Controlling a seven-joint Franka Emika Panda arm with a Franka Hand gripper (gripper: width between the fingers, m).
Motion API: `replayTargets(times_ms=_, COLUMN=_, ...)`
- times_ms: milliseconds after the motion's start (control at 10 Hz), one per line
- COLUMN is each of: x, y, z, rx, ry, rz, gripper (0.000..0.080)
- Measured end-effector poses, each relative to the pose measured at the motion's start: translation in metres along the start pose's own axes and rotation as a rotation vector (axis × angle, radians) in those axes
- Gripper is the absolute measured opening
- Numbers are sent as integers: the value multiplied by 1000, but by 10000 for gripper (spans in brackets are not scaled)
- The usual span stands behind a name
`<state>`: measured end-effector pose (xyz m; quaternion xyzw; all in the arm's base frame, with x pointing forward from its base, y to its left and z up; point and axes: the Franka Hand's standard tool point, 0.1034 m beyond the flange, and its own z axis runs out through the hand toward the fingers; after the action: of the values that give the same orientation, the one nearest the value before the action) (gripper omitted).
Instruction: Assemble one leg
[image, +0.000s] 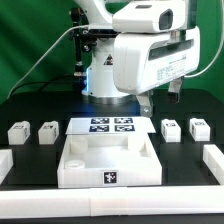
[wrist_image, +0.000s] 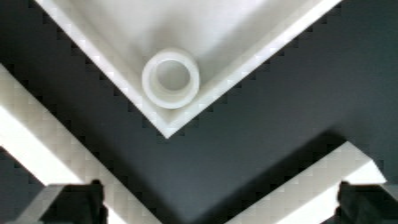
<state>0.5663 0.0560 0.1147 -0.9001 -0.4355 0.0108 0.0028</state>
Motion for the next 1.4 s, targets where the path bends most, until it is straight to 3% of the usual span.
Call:
replayTargets(times_ms=800, x=-1, y=-3, z=0, rx=-6, ry=6, rz=-32, gripper=650)
replayTargets(times_ms=1100, x=-26, y=-36, z=4, rx=-18, ry=10, rz=-334, gripper=650)
replayTargets(times_ms=1400, x=-39, y=-33, z=9, rx=-18, ry=1, rz=-646, gripper=650)
